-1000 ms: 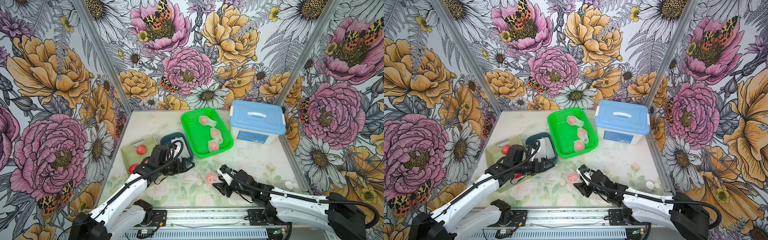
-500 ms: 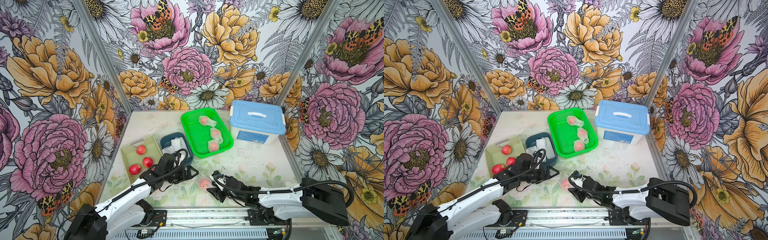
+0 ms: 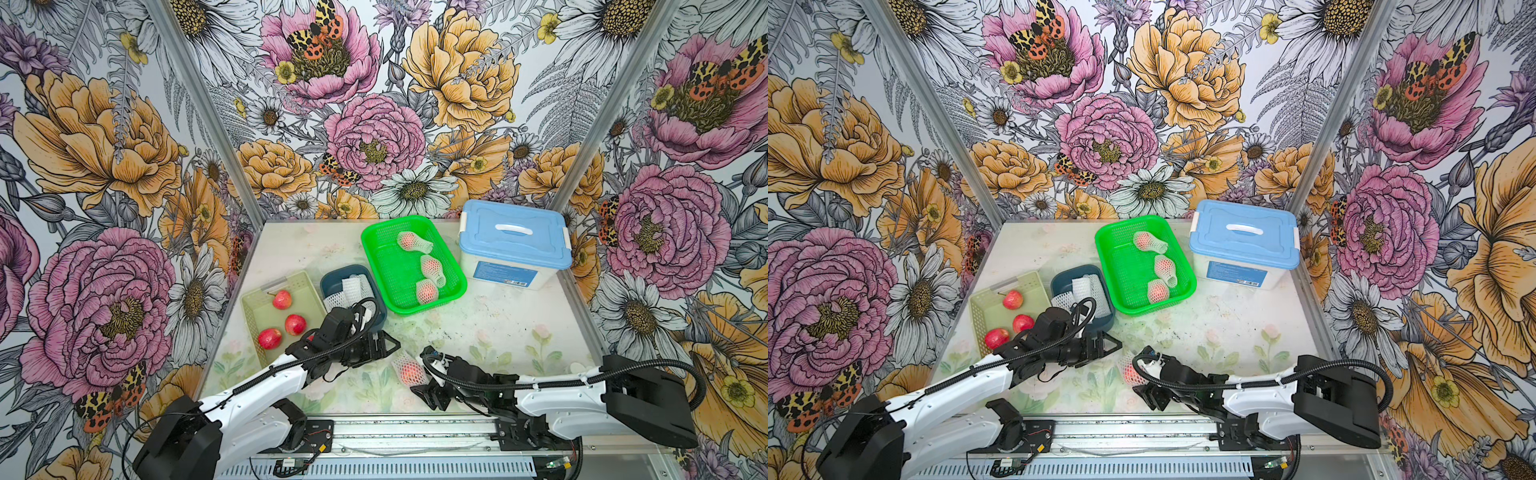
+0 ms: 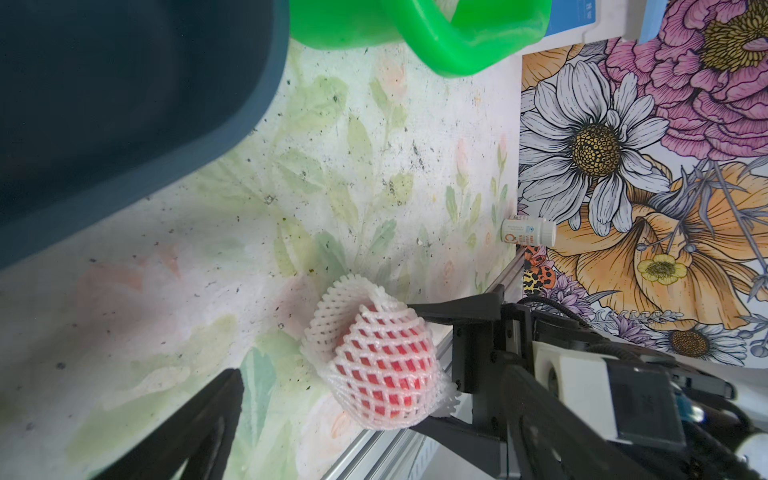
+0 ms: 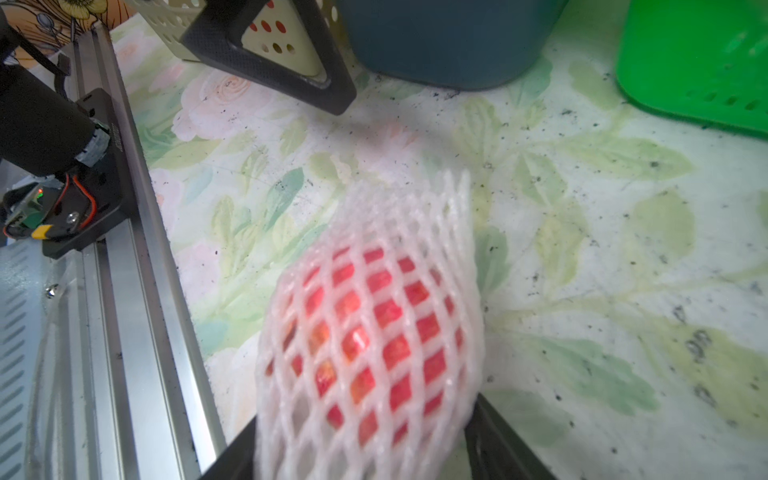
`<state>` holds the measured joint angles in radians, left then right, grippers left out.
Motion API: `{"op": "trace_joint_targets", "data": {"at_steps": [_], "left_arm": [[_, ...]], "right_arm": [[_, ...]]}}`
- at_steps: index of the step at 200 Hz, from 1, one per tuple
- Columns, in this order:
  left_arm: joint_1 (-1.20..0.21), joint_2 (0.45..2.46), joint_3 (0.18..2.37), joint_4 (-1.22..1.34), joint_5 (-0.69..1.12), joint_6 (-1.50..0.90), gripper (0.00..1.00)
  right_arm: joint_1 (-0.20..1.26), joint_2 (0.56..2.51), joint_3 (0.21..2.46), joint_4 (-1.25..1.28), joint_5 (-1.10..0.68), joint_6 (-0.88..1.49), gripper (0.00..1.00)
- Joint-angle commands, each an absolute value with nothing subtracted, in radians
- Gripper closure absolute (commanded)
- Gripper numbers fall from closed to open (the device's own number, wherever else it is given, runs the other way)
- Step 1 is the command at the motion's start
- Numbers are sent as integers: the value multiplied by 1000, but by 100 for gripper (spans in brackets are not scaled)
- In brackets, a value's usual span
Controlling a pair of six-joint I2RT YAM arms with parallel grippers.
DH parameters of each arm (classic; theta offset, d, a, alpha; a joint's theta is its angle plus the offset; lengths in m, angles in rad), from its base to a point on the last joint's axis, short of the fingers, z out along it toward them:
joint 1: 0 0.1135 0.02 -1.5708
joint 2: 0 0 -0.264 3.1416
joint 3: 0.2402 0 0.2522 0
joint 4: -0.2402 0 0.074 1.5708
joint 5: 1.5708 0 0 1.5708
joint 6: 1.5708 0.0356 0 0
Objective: Remove foam nets from apples
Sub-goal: Place the apple at the center of the board.
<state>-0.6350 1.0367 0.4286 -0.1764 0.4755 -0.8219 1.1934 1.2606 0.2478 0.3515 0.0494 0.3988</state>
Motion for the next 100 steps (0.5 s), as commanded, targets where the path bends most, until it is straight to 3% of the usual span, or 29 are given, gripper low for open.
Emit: {"op": "trace_joint_targets", "data": {"at_steps": [1, 37, 100], "left_arm": [[-645, 1047, 423, -142, 452, -825, 1], [-646, 1055, 429, -140, 448, -819, 1], [-649, 1060, 419, -130, 439, -812, 1]], "right_arm": [[1203, 1280, 274, 337, 75, 408, 45], [1207, 1313, 295, 322, 50, 406, 57], [1226, 1429, 366, 282, -12, 393, 66]]}}
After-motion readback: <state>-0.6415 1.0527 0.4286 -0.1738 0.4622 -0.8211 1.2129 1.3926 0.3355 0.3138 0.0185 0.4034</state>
